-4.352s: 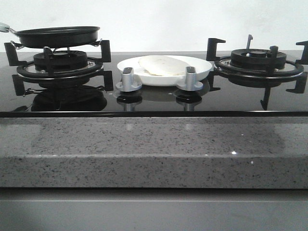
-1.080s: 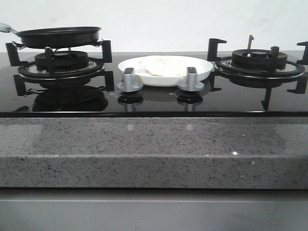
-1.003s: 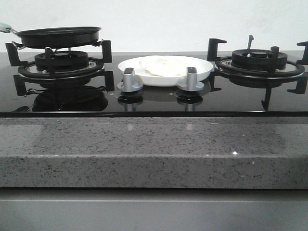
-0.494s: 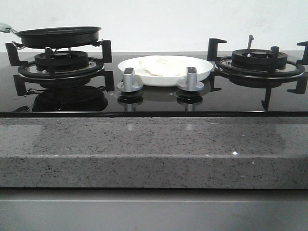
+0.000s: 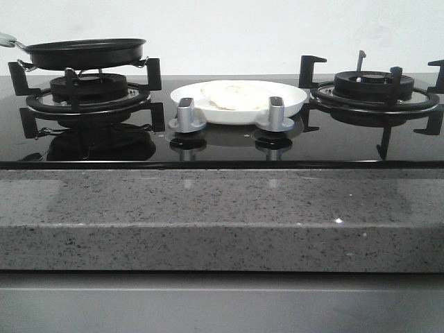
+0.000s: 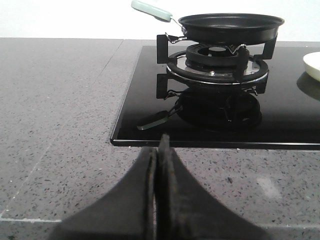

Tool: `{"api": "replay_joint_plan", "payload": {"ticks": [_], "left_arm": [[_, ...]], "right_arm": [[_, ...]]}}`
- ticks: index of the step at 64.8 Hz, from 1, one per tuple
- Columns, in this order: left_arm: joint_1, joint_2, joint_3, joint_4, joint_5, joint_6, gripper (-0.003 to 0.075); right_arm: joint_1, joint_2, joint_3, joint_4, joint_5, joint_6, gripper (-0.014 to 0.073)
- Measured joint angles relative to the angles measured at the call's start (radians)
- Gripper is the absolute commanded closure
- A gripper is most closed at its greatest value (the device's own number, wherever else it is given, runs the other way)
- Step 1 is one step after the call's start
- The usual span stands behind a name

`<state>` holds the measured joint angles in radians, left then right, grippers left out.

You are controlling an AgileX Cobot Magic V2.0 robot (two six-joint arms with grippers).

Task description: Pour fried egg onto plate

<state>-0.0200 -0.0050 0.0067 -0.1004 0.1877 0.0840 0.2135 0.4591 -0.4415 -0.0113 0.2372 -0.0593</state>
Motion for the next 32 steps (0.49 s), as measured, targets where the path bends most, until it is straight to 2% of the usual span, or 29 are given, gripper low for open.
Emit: {"api": "replay_joint_plan", "payload": {"ticks": [13,23,32], "left_arm": [[0.0,0.0,0.0,0.0,0.0,0.0,0.0739],[0.0,0.0,0.0,0.0,0.0,0.0,0.074],[0.0,0.0,0.0,0.0,0.0,0.0,0.074]], "right_arm": [[-0.095,-0.172,0.211,0.019,-0.118,0.0,0.0651],[-0.165,-0.314,0.37,0.023,-0.129,0.0,0.0651],[-0.183,-0.427,0.461,0.023,-0.129,0.0,0.0651]]}}
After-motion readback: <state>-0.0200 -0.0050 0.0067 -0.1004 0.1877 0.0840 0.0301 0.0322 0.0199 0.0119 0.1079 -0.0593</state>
